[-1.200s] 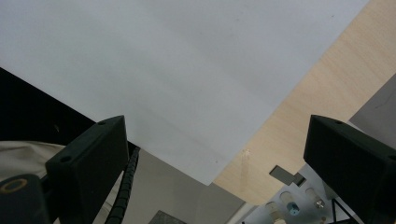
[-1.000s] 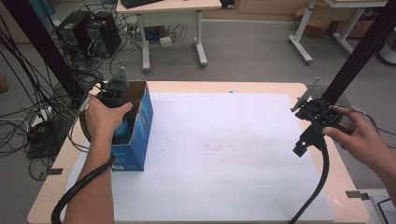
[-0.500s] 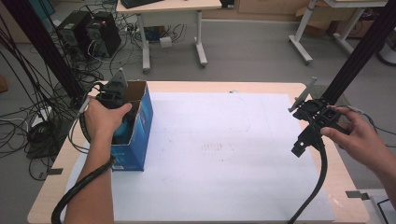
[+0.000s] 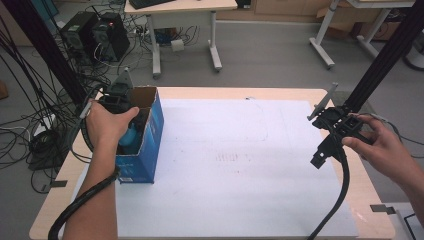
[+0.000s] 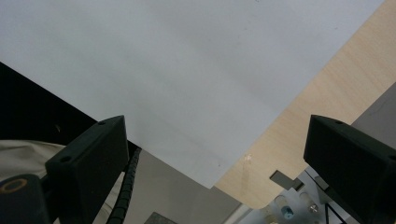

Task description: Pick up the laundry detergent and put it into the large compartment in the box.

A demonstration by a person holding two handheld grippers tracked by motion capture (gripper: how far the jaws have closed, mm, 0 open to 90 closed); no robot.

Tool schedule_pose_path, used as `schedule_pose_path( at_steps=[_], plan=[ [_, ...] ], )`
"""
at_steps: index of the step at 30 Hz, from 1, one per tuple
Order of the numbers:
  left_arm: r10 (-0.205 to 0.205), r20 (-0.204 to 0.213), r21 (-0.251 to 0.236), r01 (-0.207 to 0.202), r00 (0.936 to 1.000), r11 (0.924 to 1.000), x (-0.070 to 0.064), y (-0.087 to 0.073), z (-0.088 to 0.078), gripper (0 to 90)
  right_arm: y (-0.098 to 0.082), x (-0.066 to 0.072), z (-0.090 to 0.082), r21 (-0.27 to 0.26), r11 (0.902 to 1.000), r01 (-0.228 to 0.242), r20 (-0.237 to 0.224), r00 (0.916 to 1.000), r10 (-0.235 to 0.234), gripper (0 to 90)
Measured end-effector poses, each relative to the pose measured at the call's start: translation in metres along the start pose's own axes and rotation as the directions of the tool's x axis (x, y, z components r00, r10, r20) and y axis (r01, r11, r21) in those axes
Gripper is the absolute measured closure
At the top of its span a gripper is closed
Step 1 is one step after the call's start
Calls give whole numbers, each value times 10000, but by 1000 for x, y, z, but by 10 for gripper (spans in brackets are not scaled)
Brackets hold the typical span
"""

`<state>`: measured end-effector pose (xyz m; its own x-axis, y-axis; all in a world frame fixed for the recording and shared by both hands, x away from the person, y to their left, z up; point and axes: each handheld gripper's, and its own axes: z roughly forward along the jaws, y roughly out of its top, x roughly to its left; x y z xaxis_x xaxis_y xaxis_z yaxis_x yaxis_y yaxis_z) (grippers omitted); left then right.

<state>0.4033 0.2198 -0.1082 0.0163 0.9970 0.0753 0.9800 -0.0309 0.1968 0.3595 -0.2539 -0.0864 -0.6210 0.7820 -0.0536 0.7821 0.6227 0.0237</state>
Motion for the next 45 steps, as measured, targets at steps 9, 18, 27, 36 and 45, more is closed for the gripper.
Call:
schedule_pose_path(
  at_steps=[9,18,27,36,45],
  plan=[
    [32,75,-365,-29,10000,9993,-1,-8,-27,179,-6,4,-6,-163,9999,-12,84,10000,14,64],
    [245,110,-506,-239,9996,9984,-14,-14,-56,112,-9,-4,-8,-243,9996,-150,-78,9999,148,64],
    [611,146,-478,-604,9980,9970,-37,-12,-80,81,-12,-16,-11,-306,9992,-273,-240,9994,265,62],
    [1086,258,-533,-1071,9937,9928,-63,-4,-84,78,-16,-23,-10,-323,9988,-381,-299,9989,372,62],
    [1710,483,-534,-1684,9841,9843,-81,7,-81,78,-12,-23,-9,-294,9991,-301,-316,9991,292,61]
  ],
)
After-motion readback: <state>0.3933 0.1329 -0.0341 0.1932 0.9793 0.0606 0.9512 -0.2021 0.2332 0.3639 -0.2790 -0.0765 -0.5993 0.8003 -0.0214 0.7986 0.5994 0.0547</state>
